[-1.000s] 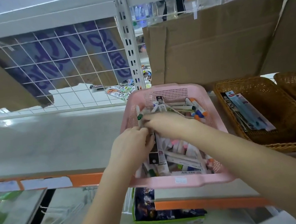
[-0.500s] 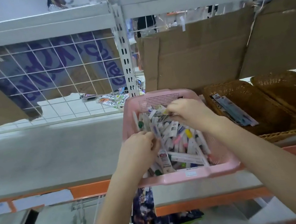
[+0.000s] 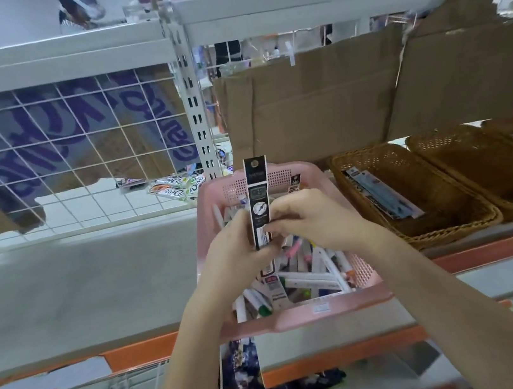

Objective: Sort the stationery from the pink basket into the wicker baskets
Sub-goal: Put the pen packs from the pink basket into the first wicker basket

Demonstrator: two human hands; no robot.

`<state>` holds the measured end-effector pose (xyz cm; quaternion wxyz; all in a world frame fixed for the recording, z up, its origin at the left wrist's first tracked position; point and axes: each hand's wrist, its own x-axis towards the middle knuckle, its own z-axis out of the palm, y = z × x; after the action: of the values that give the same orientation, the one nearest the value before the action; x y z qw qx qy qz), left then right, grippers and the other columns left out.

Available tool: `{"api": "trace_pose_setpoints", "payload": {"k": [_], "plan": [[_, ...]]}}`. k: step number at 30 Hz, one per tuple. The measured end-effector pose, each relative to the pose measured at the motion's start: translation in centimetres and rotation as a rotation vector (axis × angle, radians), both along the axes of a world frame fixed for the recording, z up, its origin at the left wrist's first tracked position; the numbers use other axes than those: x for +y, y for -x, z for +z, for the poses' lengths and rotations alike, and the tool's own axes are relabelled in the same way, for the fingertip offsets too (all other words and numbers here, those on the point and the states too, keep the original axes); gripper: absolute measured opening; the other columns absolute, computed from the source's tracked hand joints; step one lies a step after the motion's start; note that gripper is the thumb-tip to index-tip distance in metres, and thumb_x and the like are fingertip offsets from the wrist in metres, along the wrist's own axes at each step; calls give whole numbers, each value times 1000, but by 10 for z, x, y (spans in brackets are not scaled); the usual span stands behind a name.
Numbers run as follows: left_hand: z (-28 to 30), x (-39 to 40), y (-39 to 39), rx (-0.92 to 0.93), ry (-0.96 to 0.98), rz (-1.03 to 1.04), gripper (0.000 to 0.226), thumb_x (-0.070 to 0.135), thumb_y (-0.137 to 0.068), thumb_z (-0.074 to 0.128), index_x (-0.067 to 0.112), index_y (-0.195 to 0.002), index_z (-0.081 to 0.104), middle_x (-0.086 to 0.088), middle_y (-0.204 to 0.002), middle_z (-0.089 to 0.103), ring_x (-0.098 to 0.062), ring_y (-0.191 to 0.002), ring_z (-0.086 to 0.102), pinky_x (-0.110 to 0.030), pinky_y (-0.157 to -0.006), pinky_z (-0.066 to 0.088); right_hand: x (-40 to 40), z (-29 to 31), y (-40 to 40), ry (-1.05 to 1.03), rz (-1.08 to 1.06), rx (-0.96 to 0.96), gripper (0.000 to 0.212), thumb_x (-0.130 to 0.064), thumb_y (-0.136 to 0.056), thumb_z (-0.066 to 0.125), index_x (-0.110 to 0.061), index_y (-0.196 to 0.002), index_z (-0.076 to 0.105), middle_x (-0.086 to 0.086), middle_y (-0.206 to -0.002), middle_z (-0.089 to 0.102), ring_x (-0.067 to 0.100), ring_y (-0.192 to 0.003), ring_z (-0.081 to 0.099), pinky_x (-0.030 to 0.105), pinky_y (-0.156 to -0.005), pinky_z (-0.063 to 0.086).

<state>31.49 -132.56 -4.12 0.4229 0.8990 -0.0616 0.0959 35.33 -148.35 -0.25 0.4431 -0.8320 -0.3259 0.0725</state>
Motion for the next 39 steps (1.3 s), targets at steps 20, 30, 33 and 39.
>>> {"api": "trace_pose_setpoints", "payload": {"k": [20, 30, 33, 39], "plan": [[-11, 4, -10, 233, 429, 173, 50, 33, -100, 42, 29, -51, 49, 13, -40, 36, -4, -37, 32, -26, -49, 26, 46, -54, -13, 909, -86, 85, 36, -42, -88, 55, -15, -65, 48, 2, -68, 50, 15, -57, 46, 28, -53, 36], [-8, 2, -7, 114, 317, 83, 29, 36, -94, 51, 25, -67, 51, 17, -52, 46, 0, -49, 38, -21, -54, 33, 12, 20, -5, 1005, -62, -20, 22, -29, -96, 53, -9, -103, 60, 7, -100, 64, 22, -85, 62, 28, -68, 50], [-8, -1, -7, 54, 281, -12, 19, 45, -84, 61, 33, -72, 54, 16, -53, 45, -2, -50, 37, -12, -48, 30, 9, 51, 2, 1120, -40, -201, 27, -25, -95, 54, -12, -117, 62, 6, -112, 61, 22, -93, 60, 31, -78, 52], [-2, -9, -5, -22, 247, -89, 25, 48, -77, 70, 30, -69, 53, 18, -47, 41, -2, -43, 32, -9, -42, 27, 10, 89, 5, 1008, -12, -528, 21, -27, -89, 61, -18, -105, 70, 3, -98, 65, 22, -85, 64, 36, -75, 56]]}}
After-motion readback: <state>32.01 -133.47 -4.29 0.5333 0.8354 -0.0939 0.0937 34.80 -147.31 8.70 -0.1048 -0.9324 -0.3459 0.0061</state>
